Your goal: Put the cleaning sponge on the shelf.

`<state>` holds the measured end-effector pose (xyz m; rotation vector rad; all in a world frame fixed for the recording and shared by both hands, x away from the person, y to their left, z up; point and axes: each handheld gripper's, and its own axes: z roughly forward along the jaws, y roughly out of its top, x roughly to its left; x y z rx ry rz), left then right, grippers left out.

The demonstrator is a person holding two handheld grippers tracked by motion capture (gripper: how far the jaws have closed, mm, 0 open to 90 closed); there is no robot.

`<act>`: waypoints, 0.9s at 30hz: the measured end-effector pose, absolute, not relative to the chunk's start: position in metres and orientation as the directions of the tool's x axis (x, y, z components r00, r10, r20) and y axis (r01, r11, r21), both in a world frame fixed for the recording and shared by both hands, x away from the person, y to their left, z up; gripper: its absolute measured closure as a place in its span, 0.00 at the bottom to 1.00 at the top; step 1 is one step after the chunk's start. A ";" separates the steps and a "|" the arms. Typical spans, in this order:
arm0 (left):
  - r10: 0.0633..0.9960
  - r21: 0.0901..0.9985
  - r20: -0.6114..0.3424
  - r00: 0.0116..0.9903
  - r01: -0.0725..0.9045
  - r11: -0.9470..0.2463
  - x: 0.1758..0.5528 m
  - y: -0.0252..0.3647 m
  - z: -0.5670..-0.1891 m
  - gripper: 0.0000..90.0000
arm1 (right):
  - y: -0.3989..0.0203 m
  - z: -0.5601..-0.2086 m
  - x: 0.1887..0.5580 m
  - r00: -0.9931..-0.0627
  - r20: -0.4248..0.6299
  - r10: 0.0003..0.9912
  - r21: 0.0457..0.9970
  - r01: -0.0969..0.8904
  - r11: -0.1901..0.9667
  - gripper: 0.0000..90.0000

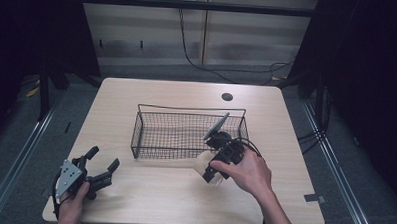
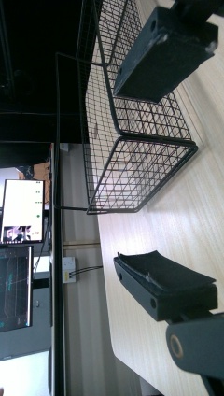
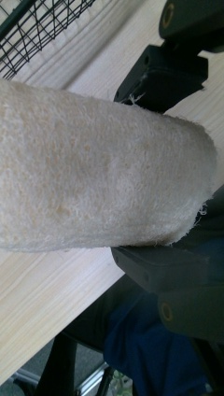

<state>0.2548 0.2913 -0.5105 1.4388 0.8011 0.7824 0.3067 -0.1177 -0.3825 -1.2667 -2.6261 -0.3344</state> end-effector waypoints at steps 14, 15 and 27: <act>0.848 1.000 -0.002 0.530 0.018 -0.008 0.255 0.291 -0.511 0.17 | -0.122 -0.355 0.319 -0.599 0.259 0.758 0.142 0.800 0.583 0.33; 0.848 1.000 -0.002 0.530 0.018 -0.008 0.255 0.291 -0.511 0.17 | -0.122 -0.355 0.319 -0.599 0.259 0.758 0.142 0.800 0.583 0.33; 0.848 1.000 -0.002 0.530 0.018 -0.008 0.255 0.291 -0.511 0.17 | -0.128 -0.338 0.333 -0.555 0.257 0.791 0.156 0.832 0.533 0.33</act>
